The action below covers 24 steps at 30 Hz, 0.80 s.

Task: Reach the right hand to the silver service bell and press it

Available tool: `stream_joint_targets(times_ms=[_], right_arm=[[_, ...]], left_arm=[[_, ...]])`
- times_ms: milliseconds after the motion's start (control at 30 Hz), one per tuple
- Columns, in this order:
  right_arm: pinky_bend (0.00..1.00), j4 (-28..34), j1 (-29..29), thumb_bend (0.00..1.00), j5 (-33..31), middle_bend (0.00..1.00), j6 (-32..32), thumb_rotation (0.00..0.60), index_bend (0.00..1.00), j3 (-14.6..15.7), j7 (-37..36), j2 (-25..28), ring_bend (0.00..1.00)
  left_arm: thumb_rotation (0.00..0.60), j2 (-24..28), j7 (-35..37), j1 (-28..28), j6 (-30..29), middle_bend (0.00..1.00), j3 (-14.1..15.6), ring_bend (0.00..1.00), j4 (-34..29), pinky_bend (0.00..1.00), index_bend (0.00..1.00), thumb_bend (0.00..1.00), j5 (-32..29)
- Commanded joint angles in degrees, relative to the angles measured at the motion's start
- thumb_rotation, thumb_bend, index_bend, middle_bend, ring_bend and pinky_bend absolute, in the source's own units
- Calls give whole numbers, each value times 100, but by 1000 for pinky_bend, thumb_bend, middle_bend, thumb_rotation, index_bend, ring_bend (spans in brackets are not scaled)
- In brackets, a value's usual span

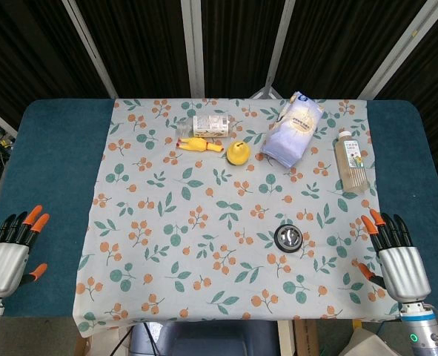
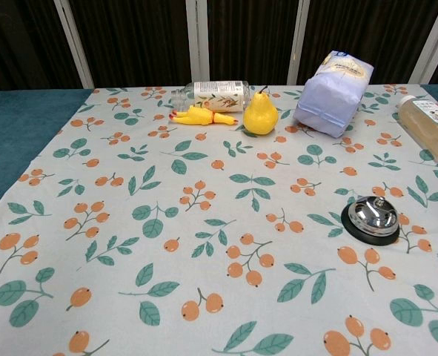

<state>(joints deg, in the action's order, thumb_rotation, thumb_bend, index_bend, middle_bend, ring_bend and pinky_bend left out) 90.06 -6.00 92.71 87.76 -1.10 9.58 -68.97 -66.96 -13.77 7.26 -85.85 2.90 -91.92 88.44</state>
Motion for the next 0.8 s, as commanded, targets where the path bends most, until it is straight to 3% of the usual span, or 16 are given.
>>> stream_joint_targets(times_ms=[33, 800], right_arm=[[0, 44, 3, 218, -54, 0, -56, 600, 0, 0, 17, 25, 0], [0, 145, 15, 218, -95, 0, -179, 600, 0, 27, 60, 69, 0]], left_arm=[[600, 8, -10, -6, 19, 0, -7, 0, -12, 0, 0, 48, -4], [600, 25, -96, -88, 2, 0, -83, 0, -114, 0, 0, 49, 14]])
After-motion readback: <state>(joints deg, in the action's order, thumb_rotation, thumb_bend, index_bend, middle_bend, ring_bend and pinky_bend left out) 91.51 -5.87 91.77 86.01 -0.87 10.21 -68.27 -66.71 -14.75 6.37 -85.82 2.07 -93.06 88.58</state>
